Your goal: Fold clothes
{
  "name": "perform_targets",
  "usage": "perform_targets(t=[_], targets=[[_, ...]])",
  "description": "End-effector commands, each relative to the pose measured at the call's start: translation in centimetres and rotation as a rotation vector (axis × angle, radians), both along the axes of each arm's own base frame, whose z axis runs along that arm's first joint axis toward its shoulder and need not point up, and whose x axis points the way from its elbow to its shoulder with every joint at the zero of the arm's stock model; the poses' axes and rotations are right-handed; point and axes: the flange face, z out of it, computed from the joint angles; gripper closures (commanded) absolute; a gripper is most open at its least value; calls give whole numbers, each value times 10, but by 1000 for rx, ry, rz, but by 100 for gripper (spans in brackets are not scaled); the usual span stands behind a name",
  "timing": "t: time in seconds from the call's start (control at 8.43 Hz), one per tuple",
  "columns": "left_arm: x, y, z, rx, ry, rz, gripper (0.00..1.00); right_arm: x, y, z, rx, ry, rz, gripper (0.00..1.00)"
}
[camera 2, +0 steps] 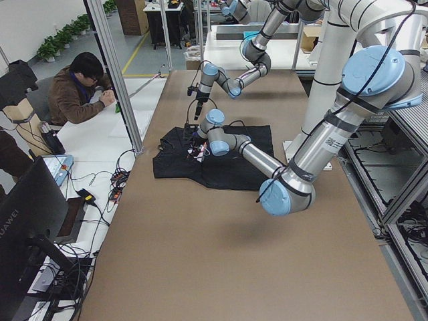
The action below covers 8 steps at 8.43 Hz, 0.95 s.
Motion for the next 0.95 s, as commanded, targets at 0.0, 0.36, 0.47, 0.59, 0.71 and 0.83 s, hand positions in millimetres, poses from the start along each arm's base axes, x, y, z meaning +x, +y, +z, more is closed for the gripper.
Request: perform_targets(t=[0.0, 0.36, 0.47, 0.59, 0.71, 0.83], targets=[[-62, 62, 59, -77, 41, -30, 0, 34, 94, 39, -69, -81, -61, 6], [-87, 120, 73, -128, 86, 7, 0, 38, 173, 55, -167, -175, -65, 6], [-85, 128, 82, -141, 69, 15, 0, 38, 177, 68, -194, -168, -59, 6], [-84, 158, 94, -139, 64, 48, 0, 56, 191, 97, -204, -158, -54, 6], [-88, 182, 108, -139, 44, 49, 0, 70, 214, 129, -192, -180, -69, 6], [-94, 206, 128, -134, 39, 64, 0, 67, 243, 154, -196, -214, -99, 6]])
